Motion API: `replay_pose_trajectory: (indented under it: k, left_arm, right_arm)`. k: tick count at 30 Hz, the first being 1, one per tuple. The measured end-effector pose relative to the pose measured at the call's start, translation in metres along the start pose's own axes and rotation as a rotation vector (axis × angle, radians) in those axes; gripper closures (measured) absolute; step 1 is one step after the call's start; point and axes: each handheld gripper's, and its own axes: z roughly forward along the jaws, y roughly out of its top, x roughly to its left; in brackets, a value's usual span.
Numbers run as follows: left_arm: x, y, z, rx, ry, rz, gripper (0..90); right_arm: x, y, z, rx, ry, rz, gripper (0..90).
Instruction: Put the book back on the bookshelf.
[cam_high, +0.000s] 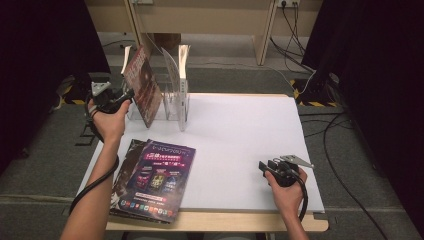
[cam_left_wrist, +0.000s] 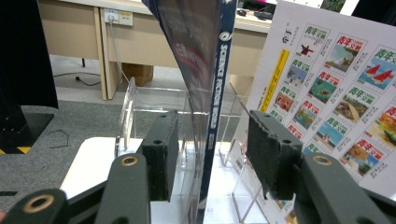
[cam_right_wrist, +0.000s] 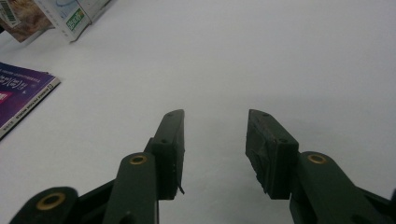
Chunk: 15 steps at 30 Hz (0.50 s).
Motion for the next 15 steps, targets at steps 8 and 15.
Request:
replay_pose_trajectory:
  k: [8, 15]
  left_arm:
    - [0.006, -0.011, -0.014, 0.024, -0.013, 0.009, 53.6]
    - [0.012, -0.028, -0.029, 0.078, -0.030, 0.011, 52.3]
  right_arm:
    - [0.004, 0.001, 0.001, 0.007, 0.004, 0.003, 57.5]
    - [0.010, 0.003, 0.000, 0.011, 0.010, 0.004, 57.2]
